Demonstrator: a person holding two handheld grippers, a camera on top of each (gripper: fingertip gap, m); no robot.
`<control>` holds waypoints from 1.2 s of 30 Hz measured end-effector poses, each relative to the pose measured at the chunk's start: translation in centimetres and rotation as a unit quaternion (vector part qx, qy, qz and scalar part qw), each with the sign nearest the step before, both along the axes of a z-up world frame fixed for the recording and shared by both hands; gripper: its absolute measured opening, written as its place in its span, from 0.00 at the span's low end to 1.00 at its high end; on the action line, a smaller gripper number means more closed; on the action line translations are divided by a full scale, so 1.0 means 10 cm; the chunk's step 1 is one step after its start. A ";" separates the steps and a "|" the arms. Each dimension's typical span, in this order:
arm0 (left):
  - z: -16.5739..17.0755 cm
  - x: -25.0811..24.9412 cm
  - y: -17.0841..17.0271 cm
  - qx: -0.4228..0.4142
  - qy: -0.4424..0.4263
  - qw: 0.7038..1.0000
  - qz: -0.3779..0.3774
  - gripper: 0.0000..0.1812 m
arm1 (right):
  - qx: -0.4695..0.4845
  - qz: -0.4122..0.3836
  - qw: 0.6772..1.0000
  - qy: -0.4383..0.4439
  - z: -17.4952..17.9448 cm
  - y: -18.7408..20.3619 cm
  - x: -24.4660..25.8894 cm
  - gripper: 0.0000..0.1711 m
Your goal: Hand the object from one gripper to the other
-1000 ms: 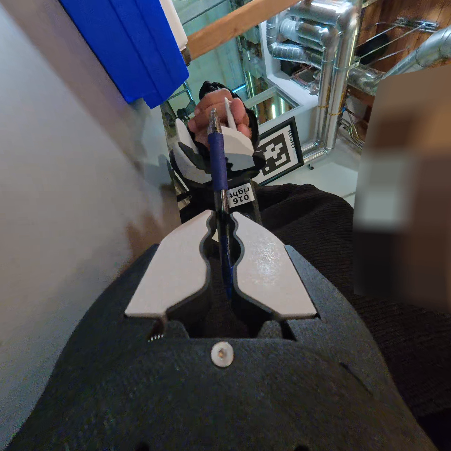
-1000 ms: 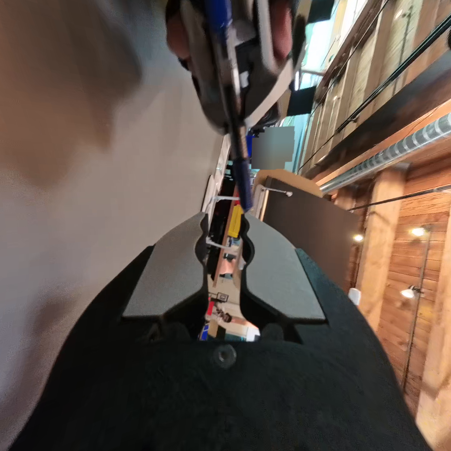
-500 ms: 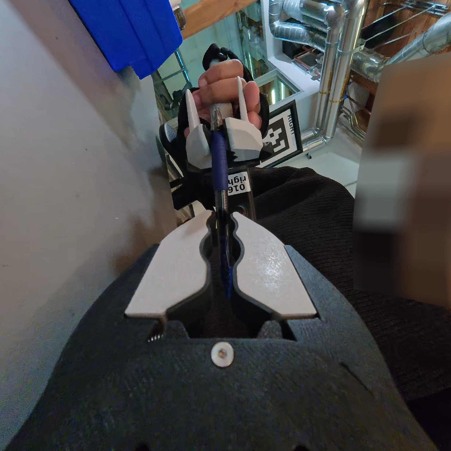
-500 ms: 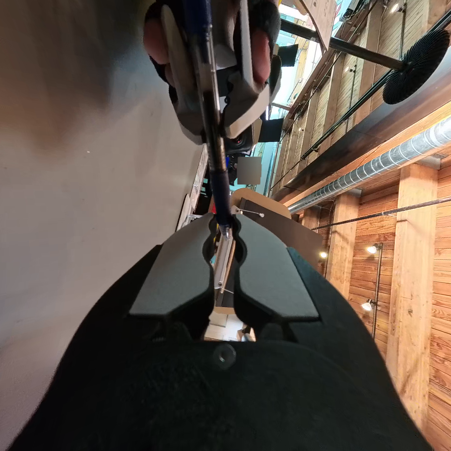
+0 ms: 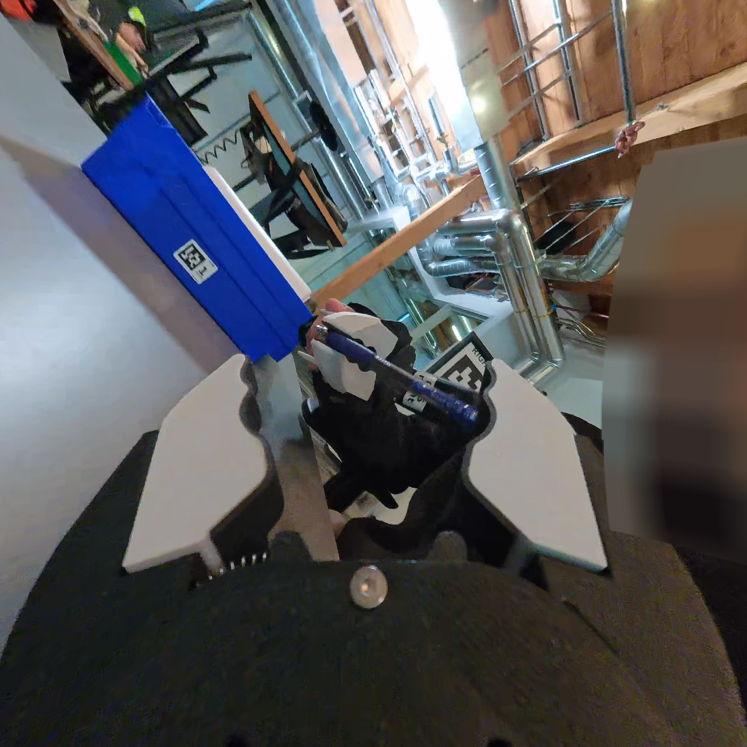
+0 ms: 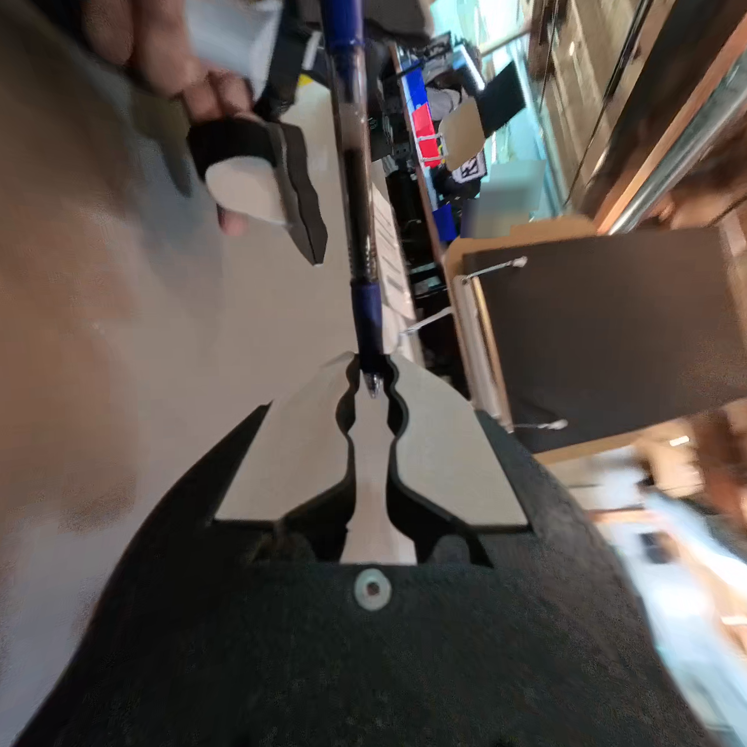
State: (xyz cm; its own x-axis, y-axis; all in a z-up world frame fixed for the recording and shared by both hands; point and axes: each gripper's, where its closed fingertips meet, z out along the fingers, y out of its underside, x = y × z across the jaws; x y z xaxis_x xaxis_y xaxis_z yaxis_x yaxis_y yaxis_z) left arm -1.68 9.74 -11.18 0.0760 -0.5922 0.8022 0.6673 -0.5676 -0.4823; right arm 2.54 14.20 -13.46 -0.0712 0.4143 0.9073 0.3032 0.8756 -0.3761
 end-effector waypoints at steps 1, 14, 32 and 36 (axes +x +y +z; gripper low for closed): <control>0.02 -0.03 0.01 0.011 0.007 1.000 0.014 0.61 | -0.062 -0.003 0.998 0.008 0.02 0.04 0.00 0.07; 0.26 0.05 -0.15 0.195 0.209 0.950 0.123 0.37 | -0.634 0.156 0.757 -0.034 0.10 -0.28 -0.01 0.06; 0.32 0.23 -0.26 0.212 0.213 0.949 0.093 0.20 | -0.676 0.192 0.706 -0.090 -0.03 -0.67 -0.09 0.06; 0.36 0.13 -0.19 0.196 0.208 0.949 0.133 0.35 | -0.676 0.189 0.706 -0.094 -0.05 -0.67 -0.09 0.06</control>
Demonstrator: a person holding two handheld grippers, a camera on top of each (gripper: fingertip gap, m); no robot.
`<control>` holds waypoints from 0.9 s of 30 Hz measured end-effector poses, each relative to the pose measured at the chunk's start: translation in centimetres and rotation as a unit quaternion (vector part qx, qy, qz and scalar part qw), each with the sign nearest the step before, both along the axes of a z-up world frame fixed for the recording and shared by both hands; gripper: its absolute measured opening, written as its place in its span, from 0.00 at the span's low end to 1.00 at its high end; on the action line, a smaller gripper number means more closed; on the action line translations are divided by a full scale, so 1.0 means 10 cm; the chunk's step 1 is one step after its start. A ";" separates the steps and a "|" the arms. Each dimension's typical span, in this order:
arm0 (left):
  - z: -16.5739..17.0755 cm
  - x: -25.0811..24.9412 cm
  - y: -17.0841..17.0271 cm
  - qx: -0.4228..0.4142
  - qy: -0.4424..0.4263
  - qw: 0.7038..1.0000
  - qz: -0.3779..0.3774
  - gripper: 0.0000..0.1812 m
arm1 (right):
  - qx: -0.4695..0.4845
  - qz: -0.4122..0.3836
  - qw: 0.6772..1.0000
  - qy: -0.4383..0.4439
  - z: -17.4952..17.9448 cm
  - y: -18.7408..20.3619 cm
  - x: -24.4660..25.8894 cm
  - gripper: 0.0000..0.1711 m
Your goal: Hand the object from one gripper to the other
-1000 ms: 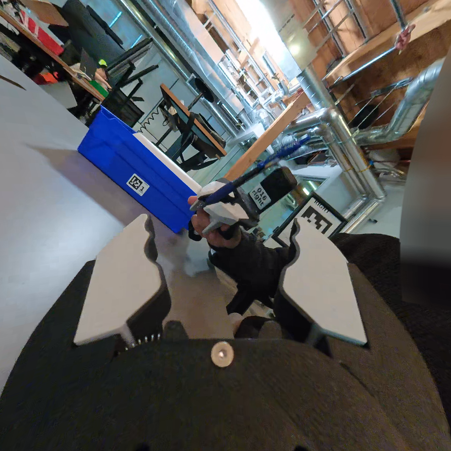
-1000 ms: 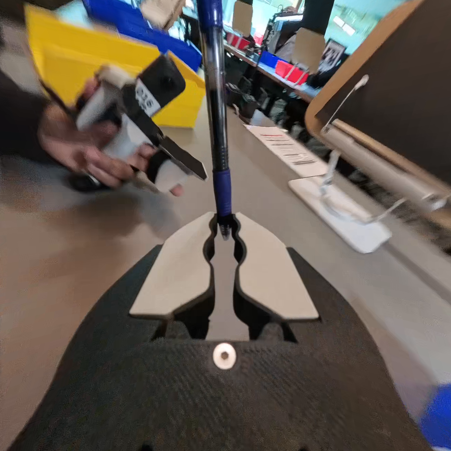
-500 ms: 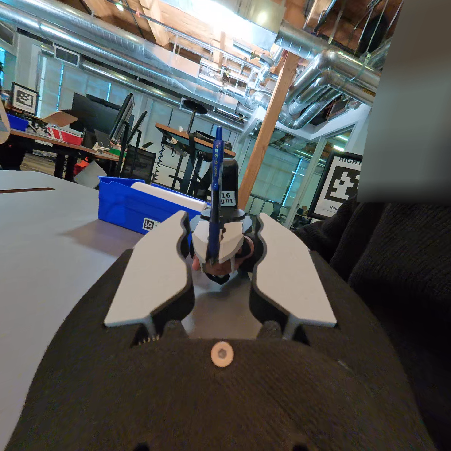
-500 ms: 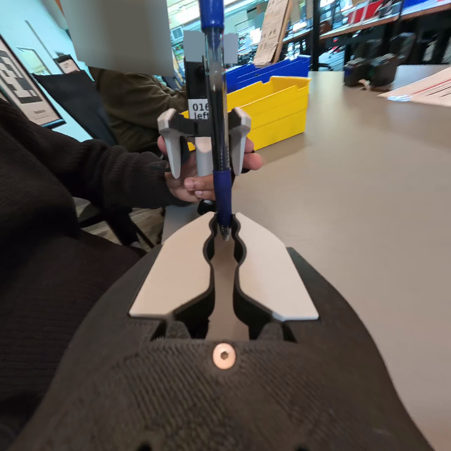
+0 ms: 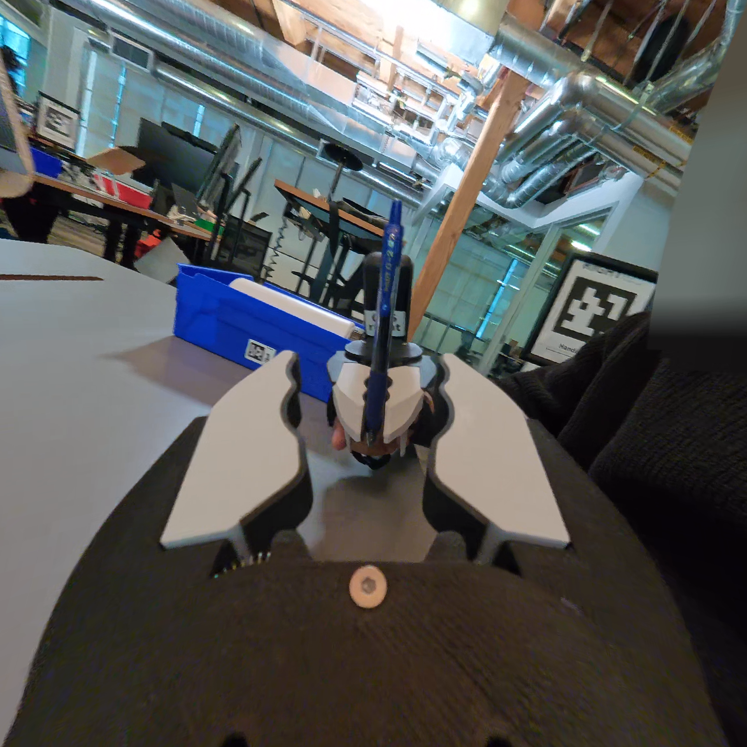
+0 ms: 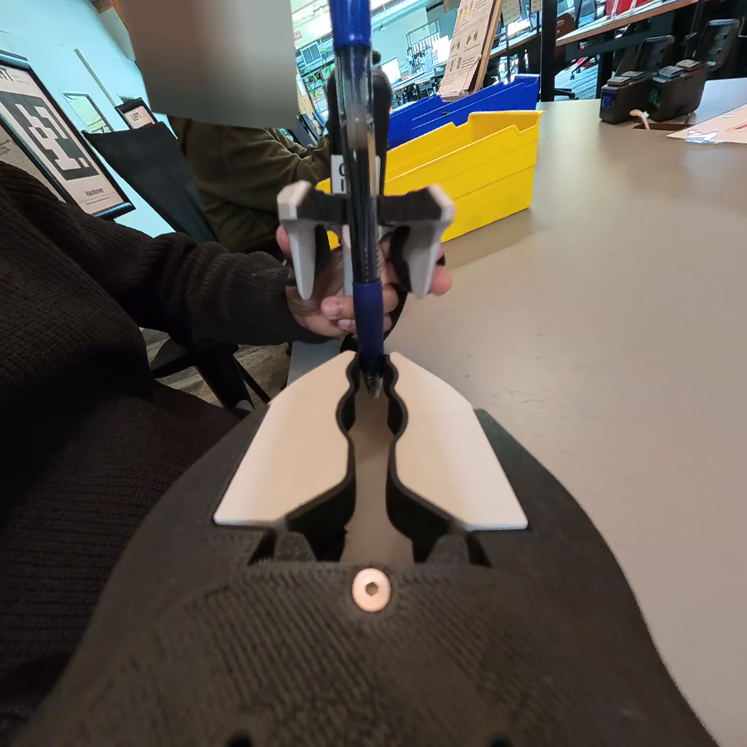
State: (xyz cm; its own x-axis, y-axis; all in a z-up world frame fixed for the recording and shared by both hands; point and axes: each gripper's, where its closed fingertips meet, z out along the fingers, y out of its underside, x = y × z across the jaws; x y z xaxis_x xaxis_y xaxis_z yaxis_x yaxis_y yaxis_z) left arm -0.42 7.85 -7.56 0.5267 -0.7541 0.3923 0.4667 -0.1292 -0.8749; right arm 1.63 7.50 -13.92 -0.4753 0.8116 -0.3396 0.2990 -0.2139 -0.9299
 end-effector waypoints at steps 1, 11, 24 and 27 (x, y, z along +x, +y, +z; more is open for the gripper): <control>0.03 -0.07 0.04 0.004 0.004 0.999 0.037 0.45 | 0.001 0.002 1.000 -0.002 -0.01 -0.01 0.00 0.06; 0.27 0.12 -0.08 0.099 0.127 0.981 0.110 0.60 | -0.001 0.024 0.999 -0.033 -0.12 -0.14 -0.01 0.06; 0.25 0.06 -0.11 0.031 -0.004 0.999 0.025 0.24 | 0.024 0.054 0.997 -0.040 -0.19 -0.39 -0.02 0.07; 0.27 0.09 -0.13 0.034 -0.011 0.999 0.012 0.20 | -0.004 0.060 0.998 -0.026 -0.14 -0.41 -0.02 0.06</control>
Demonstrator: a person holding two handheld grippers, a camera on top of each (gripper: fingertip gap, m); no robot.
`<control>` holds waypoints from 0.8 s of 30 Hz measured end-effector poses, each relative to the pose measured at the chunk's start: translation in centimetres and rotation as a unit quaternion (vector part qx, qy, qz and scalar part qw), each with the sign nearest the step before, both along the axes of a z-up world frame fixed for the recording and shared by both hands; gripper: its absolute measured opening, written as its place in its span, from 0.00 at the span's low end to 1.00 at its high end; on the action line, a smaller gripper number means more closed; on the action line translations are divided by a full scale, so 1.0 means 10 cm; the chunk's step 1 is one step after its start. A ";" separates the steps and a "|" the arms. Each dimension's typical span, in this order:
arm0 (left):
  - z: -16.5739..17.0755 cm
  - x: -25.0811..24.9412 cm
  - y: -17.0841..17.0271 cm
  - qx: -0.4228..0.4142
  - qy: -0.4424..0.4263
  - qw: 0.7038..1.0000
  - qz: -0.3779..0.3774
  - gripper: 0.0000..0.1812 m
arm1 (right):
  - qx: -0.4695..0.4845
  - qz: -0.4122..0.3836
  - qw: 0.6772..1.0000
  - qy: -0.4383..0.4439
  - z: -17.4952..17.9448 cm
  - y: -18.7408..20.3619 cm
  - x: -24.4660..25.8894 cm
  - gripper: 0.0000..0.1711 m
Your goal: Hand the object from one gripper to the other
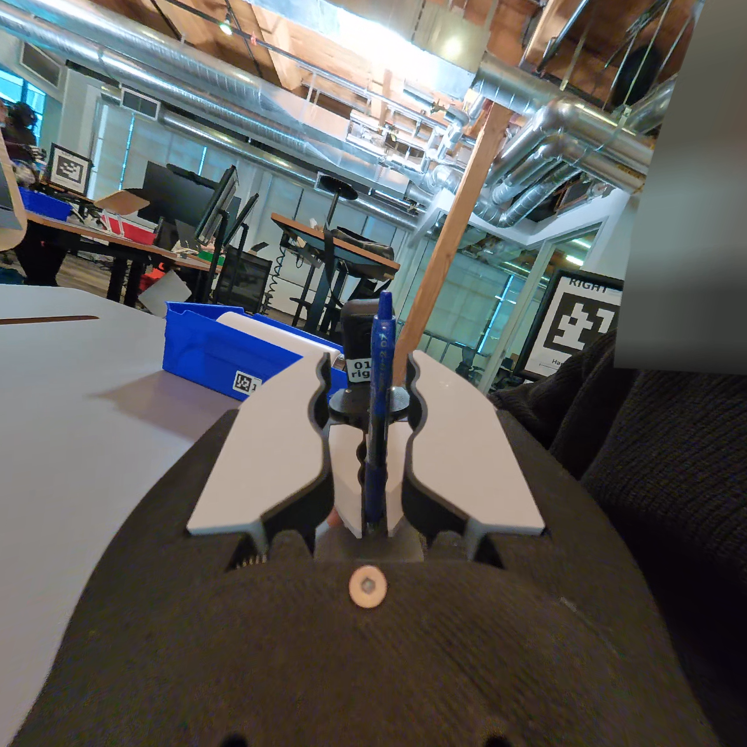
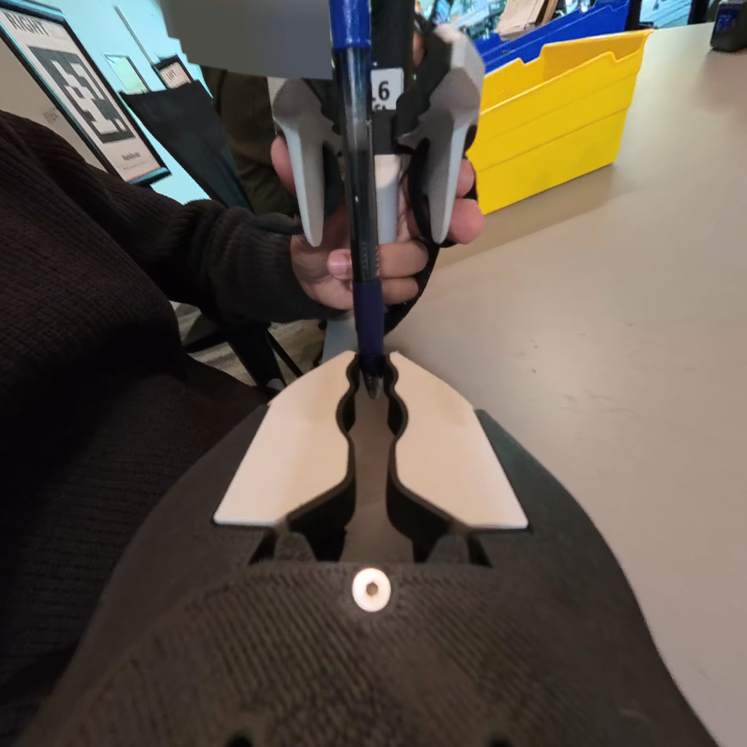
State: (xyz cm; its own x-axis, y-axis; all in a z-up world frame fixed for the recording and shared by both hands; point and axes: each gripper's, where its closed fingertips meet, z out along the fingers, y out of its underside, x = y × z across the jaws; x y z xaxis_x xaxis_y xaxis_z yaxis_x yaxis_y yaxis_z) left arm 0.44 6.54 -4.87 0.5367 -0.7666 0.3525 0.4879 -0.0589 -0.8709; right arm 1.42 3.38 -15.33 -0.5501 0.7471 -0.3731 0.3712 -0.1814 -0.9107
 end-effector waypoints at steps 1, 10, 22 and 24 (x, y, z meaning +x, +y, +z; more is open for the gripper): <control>0.00 0.00 0.00 0.001 0.003 1.000 0.002 0.18 | -0.009 0.001 1.000 0.005 0.02 -0.01 0.00 0.07; 0.07 0.02 -0.05 0.014 -0.003 1.000 0.005 0.10 | -0.034 0.003 0.999 0.012 0.04 -0.06 -0.04 0.06; 0.12 0.04 -0.08 0.019 0.005 1.000 0.005 0.07 | -0.034 0.005 0.999 0.014 0.05 -0.11 -0.06 0.07; 0.12 0.02 -0.05 0.015 0.003 1.000 0.016 0.17 | -0.030 0.006 0.999 0.014 0.04 -0.12 -0.06 0.07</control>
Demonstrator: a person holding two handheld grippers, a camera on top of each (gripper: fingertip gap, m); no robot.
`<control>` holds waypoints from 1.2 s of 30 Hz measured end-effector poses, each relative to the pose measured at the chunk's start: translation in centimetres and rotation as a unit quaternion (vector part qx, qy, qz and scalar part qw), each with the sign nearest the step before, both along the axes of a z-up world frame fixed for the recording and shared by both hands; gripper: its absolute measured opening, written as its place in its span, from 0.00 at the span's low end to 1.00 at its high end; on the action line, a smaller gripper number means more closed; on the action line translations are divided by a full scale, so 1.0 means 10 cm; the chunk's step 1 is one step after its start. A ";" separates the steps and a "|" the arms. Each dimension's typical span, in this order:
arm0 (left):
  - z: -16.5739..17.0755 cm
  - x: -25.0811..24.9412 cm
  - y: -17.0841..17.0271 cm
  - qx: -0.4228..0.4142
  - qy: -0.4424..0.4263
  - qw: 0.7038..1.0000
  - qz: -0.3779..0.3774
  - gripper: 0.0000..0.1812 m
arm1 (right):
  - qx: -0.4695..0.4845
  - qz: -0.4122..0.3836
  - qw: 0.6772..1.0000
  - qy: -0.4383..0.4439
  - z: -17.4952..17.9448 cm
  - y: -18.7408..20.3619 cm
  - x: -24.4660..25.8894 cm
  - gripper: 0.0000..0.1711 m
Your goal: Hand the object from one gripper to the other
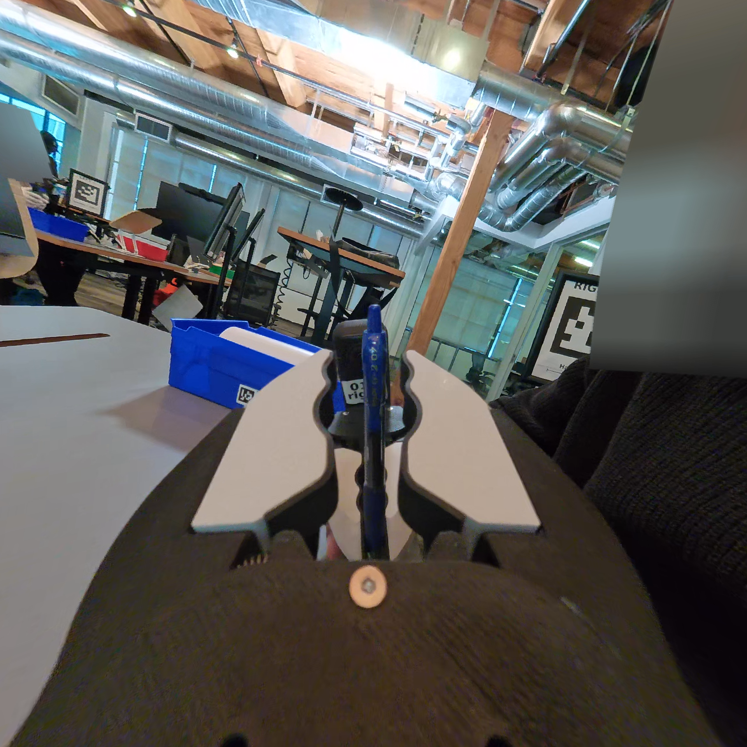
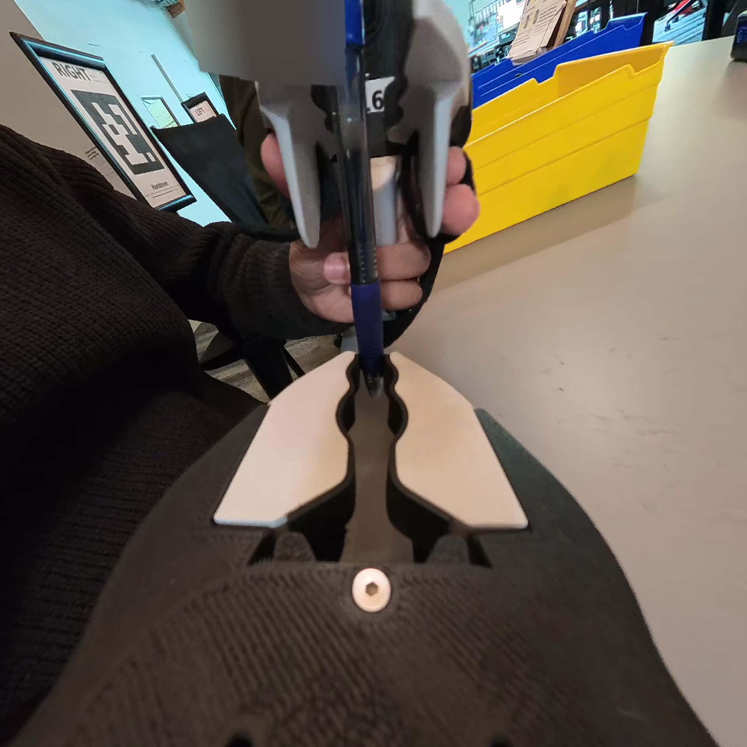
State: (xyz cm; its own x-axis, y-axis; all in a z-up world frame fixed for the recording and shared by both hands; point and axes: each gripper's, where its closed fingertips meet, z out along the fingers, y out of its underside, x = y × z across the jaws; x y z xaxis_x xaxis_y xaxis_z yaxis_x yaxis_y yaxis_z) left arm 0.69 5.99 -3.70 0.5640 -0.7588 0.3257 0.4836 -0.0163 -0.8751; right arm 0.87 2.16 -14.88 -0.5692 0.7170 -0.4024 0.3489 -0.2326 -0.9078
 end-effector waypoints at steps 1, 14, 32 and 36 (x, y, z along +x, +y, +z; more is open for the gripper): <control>0.00 0.01 0.00 0.000 0.000 1.000 -0.003 0.15 | 0.001 0.001 1.000 0.000 0.00 0.00 0.00 0.07; 0.03 0.01 -0.04 0.001 0.025 1.000 -0.003 0.06 | -0.048 0.021 0.999 0.003 0.09 -0.03 0.03 0.16; -0.06 -0.18 0.04 -0.013 0.075 0.997 0.032 0.06 | 0.015 -0.105 0.994 0.011 0.05 0.55 -0.04 0.26; -0.21 -0.07 0.08 -0.049 0.098 0.994 0.005 0.06 | 0.047 -0.108 0.992 0.035 0.10 0.53 -0.03 0.25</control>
